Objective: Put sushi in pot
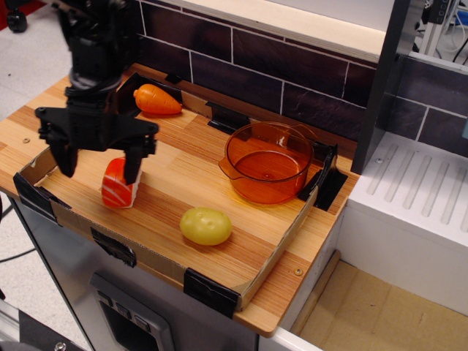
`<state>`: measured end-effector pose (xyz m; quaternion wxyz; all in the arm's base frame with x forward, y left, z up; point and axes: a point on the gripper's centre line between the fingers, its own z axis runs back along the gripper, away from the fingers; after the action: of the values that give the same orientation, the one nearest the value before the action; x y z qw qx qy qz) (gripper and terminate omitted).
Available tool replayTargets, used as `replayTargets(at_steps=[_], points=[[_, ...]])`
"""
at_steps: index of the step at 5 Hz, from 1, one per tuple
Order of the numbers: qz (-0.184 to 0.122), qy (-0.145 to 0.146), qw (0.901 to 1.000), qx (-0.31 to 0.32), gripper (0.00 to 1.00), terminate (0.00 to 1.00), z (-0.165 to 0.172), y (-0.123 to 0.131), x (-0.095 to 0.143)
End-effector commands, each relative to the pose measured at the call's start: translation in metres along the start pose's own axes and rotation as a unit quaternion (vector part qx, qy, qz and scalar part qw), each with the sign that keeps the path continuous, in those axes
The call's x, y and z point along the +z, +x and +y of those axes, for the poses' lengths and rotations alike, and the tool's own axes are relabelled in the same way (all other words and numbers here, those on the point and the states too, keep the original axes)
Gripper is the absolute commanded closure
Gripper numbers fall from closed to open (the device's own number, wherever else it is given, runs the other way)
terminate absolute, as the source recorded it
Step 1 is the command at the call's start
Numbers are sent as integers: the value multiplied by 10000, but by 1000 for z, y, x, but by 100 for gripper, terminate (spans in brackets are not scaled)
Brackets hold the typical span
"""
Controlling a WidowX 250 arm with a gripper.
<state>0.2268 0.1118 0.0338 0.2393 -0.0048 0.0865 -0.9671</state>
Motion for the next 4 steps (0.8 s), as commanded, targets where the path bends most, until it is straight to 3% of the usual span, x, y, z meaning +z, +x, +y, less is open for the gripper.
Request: replayTargets(at_steps=[1, 2, 3, 4], points=[[25, -85, 10000, 26, 0, 0, 1, -21, -18], [-24, -135, 9999, 6, 0, 0, 6, -27, -30], [-94, 16, 10000, 22, 100, 0, 5, -29, -28], [-82, 166, 9997, 130, 100, 0, 8, -29, -18]])
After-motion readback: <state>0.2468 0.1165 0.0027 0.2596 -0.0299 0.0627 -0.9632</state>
